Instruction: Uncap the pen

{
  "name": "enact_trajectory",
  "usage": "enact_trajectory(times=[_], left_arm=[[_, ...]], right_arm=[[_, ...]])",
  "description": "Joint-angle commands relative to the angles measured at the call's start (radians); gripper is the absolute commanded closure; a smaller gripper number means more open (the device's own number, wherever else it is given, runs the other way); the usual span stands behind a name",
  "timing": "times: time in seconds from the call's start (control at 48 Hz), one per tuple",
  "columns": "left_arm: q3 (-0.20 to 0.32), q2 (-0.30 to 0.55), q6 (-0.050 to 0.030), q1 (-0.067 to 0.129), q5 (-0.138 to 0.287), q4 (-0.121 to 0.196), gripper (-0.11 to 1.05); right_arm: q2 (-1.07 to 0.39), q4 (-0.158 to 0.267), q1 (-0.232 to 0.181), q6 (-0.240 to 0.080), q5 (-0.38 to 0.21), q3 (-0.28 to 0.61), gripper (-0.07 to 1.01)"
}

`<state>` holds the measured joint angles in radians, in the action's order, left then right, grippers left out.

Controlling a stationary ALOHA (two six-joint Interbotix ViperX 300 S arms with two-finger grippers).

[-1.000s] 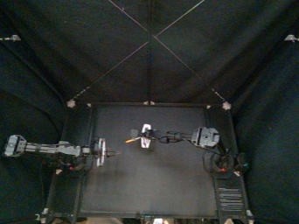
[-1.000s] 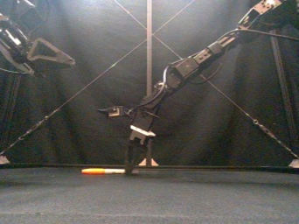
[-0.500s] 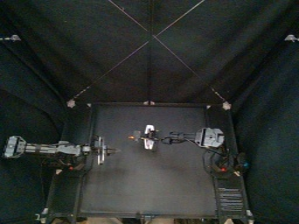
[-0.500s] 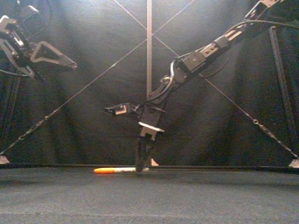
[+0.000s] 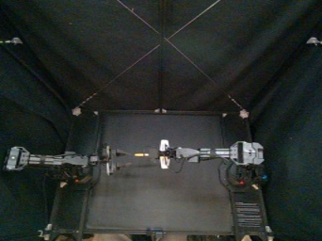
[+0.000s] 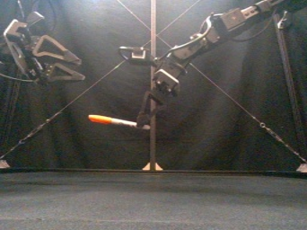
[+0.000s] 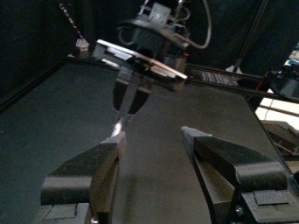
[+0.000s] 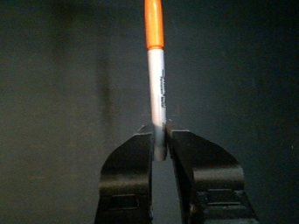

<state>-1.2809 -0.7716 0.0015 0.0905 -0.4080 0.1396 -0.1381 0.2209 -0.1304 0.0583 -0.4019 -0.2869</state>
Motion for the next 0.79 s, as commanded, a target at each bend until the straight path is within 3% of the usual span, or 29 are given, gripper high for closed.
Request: enact_trajectory(times=[0.021,0.188,0.25,0.479,0.792], left_arm=[[0.031,0.055,0.0046,0.003,-0.029,-0.005,0.06],[0.055,0.118,0.0184,0.006,-0.031,-0.064,0.06],[0.058,0.135,0.0184,0.008,-0.031,-0.081,0.06],[0.089,0.195,0.0169,0.009,-0.032,-0.077,0.06],[0.133,0.276,0.0153,0.025,-0.031,-0.069,0.08]], right_arm=[[0.064,0.006,0.017,-0.002,0.012,0.003,0.48],[0.089,0.009,0.031,-0.002,0.02,-0.012,0.48],[0.1,0.014,0.035,-0.002,0.034,-0.023,0.48],[0.138,0.018,0.04,-0.002,0.104,-0.058,0.48],[0.14,0.018,0.041,-0.002,0.118,-0.063,0.48]])
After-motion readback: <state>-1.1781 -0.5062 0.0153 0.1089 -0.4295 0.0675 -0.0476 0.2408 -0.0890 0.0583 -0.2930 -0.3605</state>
